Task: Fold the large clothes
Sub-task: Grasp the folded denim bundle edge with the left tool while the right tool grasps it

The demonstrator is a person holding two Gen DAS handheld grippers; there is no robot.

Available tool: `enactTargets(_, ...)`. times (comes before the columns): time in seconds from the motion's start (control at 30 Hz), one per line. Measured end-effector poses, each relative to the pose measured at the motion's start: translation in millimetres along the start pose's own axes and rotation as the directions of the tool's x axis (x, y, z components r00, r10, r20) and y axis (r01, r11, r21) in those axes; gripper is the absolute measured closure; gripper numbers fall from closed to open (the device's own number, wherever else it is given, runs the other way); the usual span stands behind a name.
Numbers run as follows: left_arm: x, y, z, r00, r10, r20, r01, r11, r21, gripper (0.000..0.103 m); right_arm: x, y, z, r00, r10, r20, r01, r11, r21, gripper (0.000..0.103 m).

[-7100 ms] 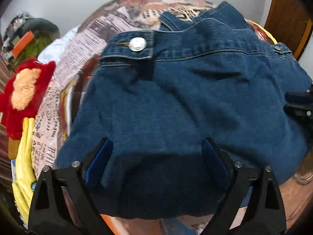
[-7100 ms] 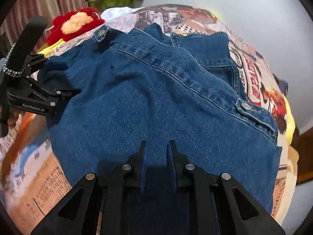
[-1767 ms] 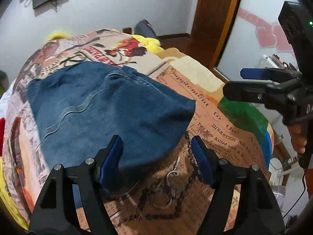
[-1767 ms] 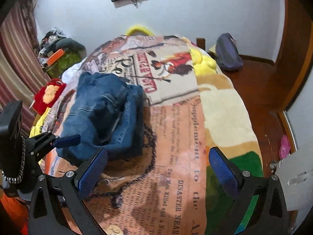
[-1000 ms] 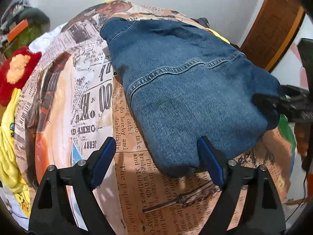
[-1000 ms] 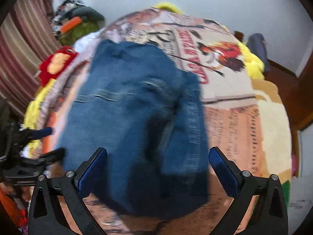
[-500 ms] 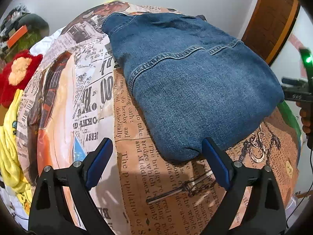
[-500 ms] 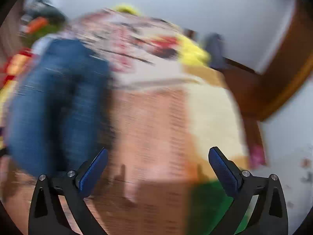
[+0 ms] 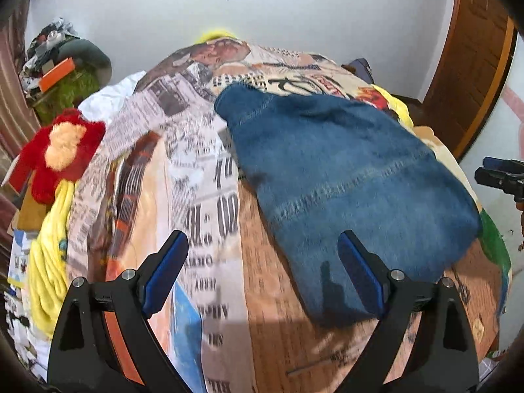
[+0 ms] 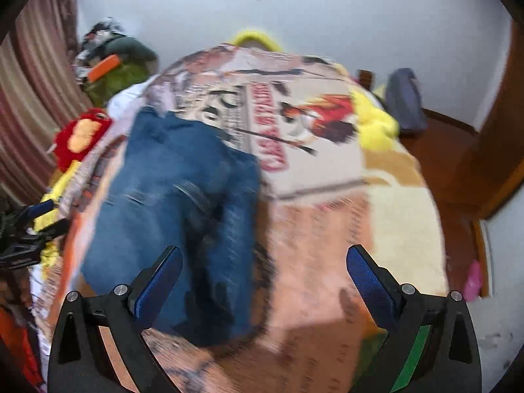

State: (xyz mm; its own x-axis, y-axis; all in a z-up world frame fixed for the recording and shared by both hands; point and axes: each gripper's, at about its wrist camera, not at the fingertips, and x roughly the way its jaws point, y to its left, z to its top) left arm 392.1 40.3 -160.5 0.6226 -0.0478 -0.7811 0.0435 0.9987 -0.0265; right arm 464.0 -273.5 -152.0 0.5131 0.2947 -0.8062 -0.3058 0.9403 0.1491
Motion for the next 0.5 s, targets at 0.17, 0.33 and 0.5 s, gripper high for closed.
enactTargets(0.17,33,0,23,1.0,0.002,-0.012,-0.001,1.0,0.019,0.01,35,27,35,0.992,0.107,-0.067,-0.109,0.994,-0.029,0.003)
enactTargets(0.33,73,0,44,0.998,-0.024,-0.052,0.026,0.999,0.037,0.01,78,31,60,0.978,0.147,-0.145,-0.15,0.989,-0.009,0.003)
enactTargets(0.5,116,5,66,0.992,-0.075,-0.098,0.078,0.996,0.031,0.004,126,9,77,0.964,0.149,-0.222,-0.137,0.988,0.069,0.003)
